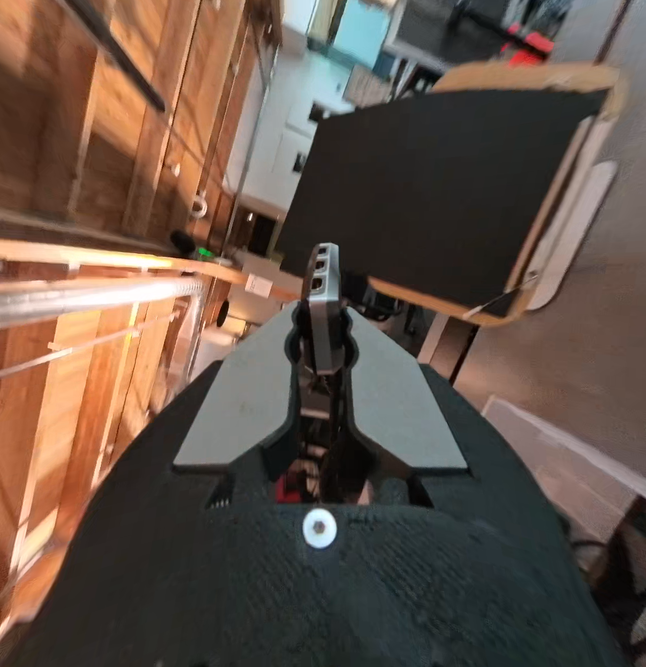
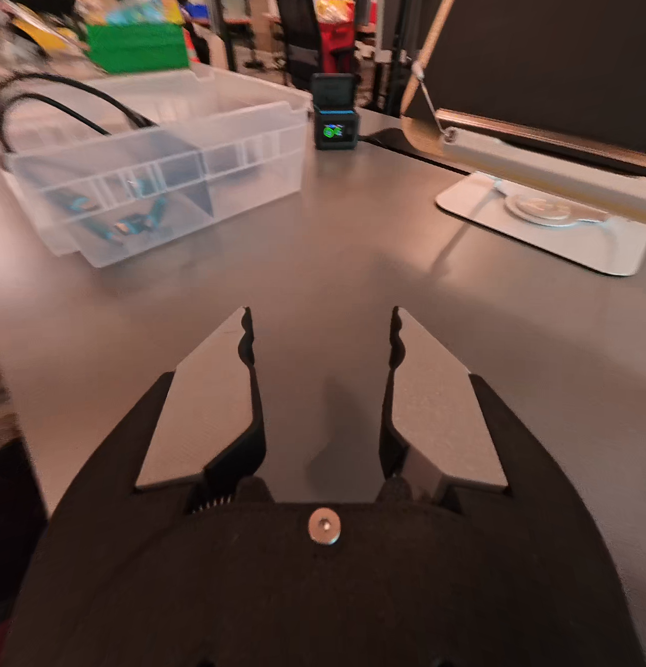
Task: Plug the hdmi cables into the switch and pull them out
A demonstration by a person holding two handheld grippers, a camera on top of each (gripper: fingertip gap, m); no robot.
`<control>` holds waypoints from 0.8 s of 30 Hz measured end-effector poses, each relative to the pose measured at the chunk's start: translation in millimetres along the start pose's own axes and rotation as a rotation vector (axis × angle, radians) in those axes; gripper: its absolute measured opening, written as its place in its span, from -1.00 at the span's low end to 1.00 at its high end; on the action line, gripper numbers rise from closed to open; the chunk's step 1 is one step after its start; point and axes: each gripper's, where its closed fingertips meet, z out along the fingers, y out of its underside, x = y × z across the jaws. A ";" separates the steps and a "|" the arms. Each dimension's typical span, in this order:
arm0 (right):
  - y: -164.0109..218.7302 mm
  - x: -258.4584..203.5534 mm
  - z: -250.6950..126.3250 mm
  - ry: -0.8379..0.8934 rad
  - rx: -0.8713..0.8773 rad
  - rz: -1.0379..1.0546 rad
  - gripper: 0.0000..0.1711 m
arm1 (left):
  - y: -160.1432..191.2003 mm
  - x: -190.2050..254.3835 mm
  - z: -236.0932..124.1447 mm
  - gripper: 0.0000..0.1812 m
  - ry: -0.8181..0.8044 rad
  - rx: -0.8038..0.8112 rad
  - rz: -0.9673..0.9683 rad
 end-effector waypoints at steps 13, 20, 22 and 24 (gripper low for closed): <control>-33.3 -21.2 -40.7 0.001 0.086 -0.202 -0.03 | -105.7 179.3 -81.9 -0.79 0.464 0.465 0.241; -98.4 -70.5 -77.7 -0.013 0.208 -0.532 -0.46 | -103.9 195.9 -101.3 -0.79 0.474 0.592 0.197; -105.9 -77.3 -76.0 0.025 0.225 -0.627 -0.51 | -104.5 195.9 -106.6 -0.80 0.472 0.629 0.161; -108.6 -86.7 -73.0 0.018 0.236 -0.700 -0.57 | -104.1 195.8 -111.4 -0.80 0.469 0.642 0.130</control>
